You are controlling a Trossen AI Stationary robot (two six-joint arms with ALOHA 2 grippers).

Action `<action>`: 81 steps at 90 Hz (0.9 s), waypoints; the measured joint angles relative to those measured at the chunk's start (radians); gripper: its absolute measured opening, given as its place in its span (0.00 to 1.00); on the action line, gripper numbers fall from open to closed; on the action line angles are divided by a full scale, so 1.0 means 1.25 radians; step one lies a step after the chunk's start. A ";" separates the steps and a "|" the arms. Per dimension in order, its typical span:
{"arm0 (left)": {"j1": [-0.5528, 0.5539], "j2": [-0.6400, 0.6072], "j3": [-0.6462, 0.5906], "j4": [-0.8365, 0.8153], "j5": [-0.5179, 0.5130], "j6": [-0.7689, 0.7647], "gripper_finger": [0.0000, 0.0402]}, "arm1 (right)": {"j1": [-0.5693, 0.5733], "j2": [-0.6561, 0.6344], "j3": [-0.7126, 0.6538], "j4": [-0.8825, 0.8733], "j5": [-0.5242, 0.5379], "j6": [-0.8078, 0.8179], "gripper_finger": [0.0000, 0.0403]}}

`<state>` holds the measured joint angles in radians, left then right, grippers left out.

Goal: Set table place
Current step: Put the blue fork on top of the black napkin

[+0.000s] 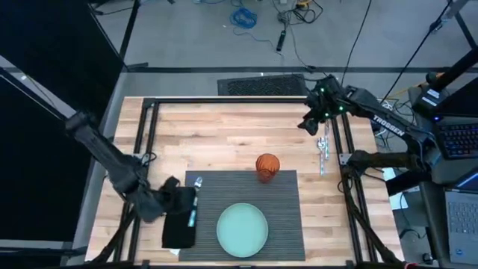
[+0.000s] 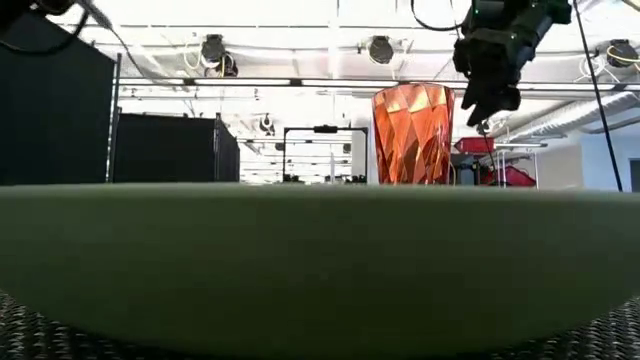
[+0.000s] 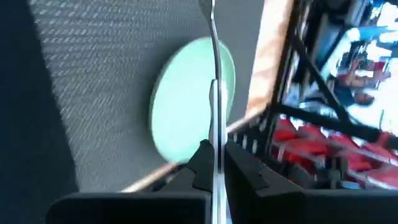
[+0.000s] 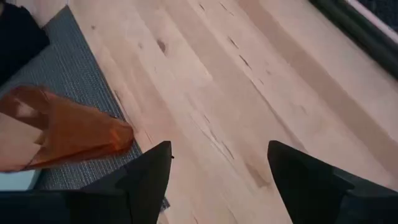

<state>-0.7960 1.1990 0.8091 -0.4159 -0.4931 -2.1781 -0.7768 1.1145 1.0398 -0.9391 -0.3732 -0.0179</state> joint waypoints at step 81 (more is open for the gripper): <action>-0.161 0.183 -0.024 -0.129 0.063 -0.004 0.00 | 0.357 -0.008 -0.001 0.242 0.011 0.534 0.63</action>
<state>-0.9975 1.4273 0.7788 -0.5775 -0.4145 -2.1831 -0.3307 1.1049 1.0382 -0.6368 -0.3598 0.6492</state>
